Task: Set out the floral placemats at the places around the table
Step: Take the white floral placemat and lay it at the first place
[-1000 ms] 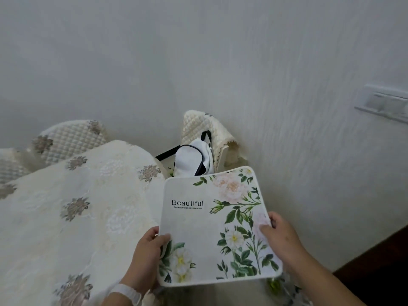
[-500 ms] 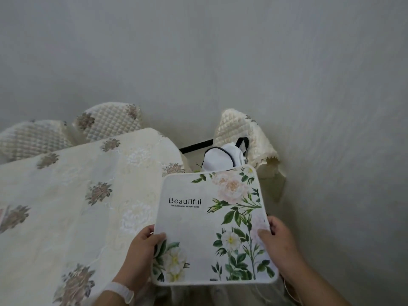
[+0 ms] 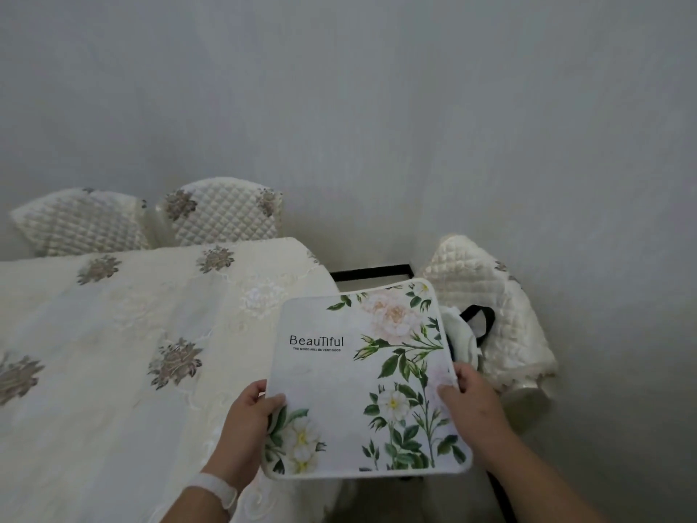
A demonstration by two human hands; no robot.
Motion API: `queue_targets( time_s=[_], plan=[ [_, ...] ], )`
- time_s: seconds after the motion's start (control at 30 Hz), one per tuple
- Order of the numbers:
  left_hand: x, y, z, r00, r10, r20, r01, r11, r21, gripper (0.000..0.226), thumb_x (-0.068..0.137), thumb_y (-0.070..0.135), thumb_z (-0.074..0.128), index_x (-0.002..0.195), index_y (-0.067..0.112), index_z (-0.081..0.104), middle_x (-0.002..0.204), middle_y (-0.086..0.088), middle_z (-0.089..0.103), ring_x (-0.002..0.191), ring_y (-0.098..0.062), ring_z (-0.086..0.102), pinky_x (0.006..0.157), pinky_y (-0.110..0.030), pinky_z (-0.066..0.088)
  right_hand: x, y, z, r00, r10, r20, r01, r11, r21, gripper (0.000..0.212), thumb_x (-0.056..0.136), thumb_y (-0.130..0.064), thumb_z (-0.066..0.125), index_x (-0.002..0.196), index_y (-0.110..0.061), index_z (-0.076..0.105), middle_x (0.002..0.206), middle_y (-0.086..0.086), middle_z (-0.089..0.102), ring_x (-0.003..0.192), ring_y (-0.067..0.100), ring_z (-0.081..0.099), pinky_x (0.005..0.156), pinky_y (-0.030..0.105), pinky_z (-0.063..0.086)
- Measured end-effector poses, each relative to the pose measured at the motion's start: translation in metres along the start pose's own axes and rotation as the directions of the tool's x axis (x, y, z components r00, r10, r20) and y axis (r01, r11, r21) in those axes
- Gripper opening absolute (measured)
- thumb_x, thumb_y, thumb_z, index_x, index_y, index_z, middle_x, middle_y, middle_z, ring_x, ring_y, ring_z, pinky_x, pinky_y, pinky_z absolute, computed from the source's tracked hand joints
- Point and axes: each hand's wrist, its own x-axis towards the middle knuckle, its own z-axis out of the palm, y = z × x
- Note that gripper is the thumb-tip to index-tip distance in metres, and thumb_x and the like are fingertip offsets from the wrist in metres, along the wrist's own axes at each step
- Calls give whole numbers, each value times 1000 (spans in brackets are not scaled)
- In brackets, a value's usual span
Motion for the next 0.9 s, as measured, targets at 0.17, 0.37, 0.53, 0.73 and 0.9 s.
queue_targets(
  time_s=[0.17,0.37,0.53,0.73,0.9],
  plan=[
    [19,3,-16,996,-29,-80,20,994,-109,12,89,-2,57,99,1,62,90,-26,73,80,-43,70,77,-50,57,46,-30,31,995,-53,85,63,991,-117,18,94,-8,53,96,-24,61,87,2,73,74,21,72,63,37,60],
    [26,-16,-45,970,-126,-209,67,962,-265,13,89,-2,57,100,2,63,91,-25,74,83,-46,70,81,-55,56,95,-53,77,962,-94,258,156,960,-234,15,94,-14,53,98,-23,64,87,0,73,76,19,72,68,40,60],
    [36,-28,-54,935,-193,-299,87,939,-334,16,89,-2,57,102,2,63,92,-26,73,84,-47,70,83,-59,55,135,-69,114,918,-101,384,223,931,-288,16,95,-11,53,105,-17,63,92,2,71,78,17,69,56,27,50],
    [47,-37,-45,880,-290,-377,136,912,-386,20,86,-6,54,102,3,62,83,-20,74,72,-36,69,62,-38,55,187,-84,158,844,-136,518,367,851,-375,11,95,-13,49,93,-16,60,81,15,65,61,20,53,54,29,43],
    [75,-40,-20,838,-412,-358,227,860,-458,30,87,-9,51,110,9,56,102,-23,70,84,-39,69,67,-39,55,237,-99,188,790,-134,599,454,784,-424,12,92,-12,46,87,-18,55,70,6,58,57,20,50,52,29,40]
  ],
)
